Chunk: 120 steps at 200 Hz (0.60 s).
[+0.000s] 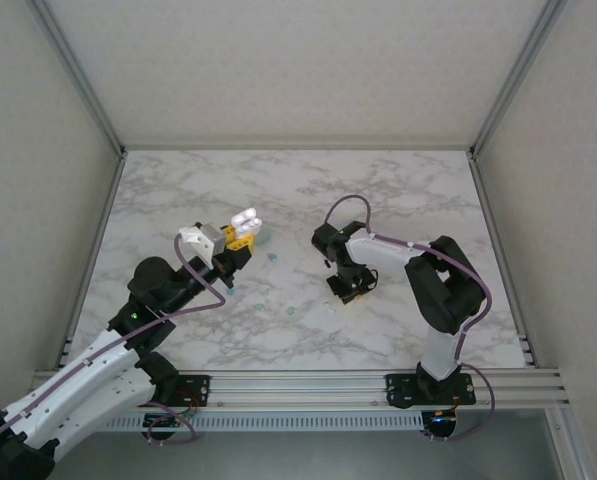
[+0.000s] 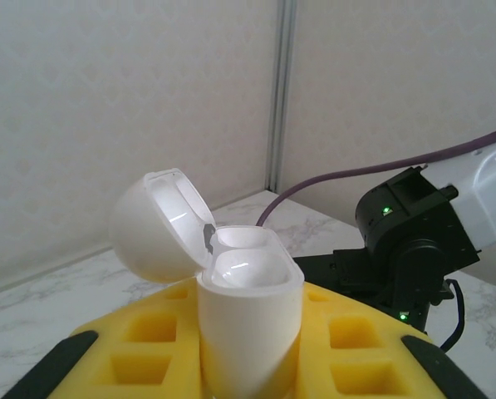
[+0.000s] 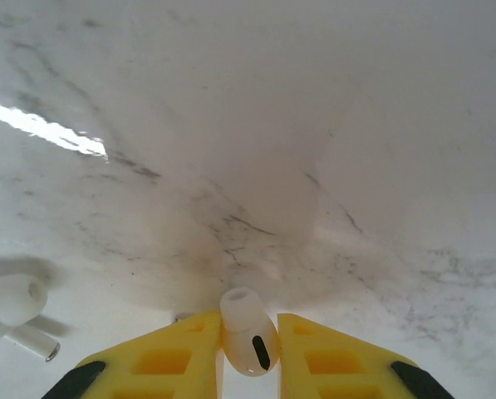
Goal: Insert the wireless bluetooth earbuds into the charging case
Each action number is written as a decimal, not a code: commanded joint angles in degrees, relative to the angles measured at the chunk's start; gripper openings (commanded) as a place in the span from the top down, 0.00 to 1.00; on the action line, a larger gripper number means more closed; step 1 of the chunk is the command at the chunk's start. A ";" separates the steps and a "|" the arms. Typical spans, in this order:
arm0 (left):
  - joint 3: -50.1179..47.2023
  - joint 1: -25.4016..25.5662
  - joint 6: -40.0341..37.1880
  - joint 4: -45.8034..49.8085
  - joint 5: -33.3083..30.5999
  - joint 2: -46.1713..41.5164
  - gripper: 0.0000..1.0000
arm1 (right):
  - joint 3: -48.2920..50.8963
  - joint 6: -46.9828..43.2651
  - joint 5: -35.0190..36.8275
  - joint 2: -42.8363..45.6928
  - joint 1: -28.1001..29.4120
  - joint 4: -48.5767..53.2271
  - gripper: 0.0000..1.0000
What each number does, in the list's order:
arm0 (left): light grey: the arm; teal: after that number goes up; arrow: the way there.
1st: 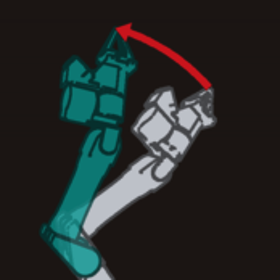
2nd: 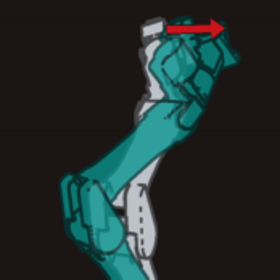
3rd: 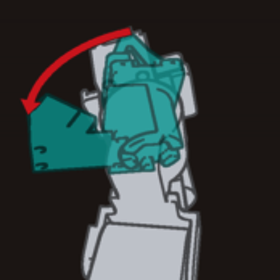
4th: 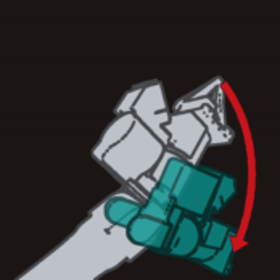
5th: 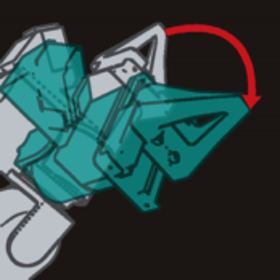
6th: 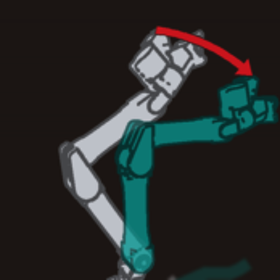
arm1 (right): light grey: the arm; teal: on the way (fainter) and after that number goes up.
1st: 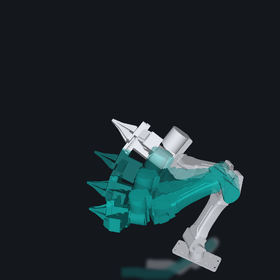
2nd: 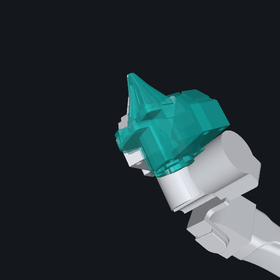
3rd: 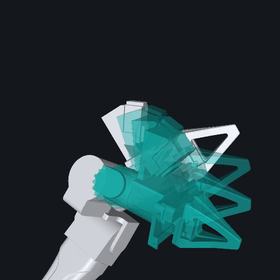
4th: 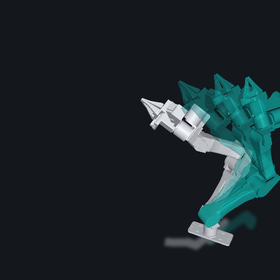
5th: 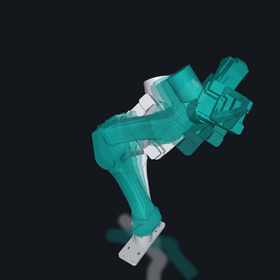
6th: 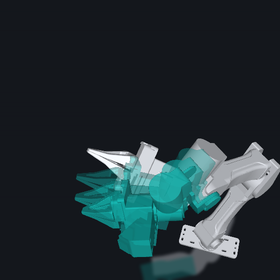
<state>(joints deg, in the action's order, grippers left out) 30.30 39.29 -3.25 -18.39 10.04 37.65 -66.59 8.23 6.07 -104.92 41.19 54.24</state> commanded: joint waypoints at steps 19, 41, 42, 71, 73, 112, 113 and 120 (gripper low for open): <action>1.44 0.26 -1.41 1.14 -1.97 -1.30 0.87 | -1.33 -14.02 -1.12 -2.69 0.01 -0.62 0.75; 1.75 0.27 -1.55 1.12 -1.61 -0.61 0.87 | -1.78 -15.00 -0.50 -4.13 -0.08 -0.12 0.71; 1.72 0.26 -1.57 1.06 -1.61 -0.59 0.87 | -1.74 -14.95 -0.38 -4.14 -0.07 -0.11 0.71; 1.75 0.26 -1.52 0.68 -1.34 -0.05 0.87 | -2.10 -11.21 -0.74 -1.54 -0.23 0.40 0.58; 1.72 0.26 -1.57 0.65 -1.28 -0.04 0.87 | -2.11 -10.84 -0.80 -1.10 -0.27 0.44 0.57; 1.82 0.26 -1.91 0.37 -1.03 0.32 0.87 | -2.26 5.62 1.03 8.13 -0.61 2.42 0.44; 1.80 0.26 -1.93 0.38 -1.01 0.36 0.87 | -2.29 6.39 1.22 8.28 -0.69 2.53 0.44; 1.73 0.26 -2.10 0.28 -0.94 0.54 0.87 | -2.65 12.25 2.39 9.20 -1.19 3.75 0.42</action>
<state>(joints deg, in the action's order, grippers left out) 30.30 39.29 -4.43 -16.86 9.04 38.00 -68.14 4.71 6.11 -101.78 40.88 54.04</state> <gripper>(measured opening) 0.210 0.556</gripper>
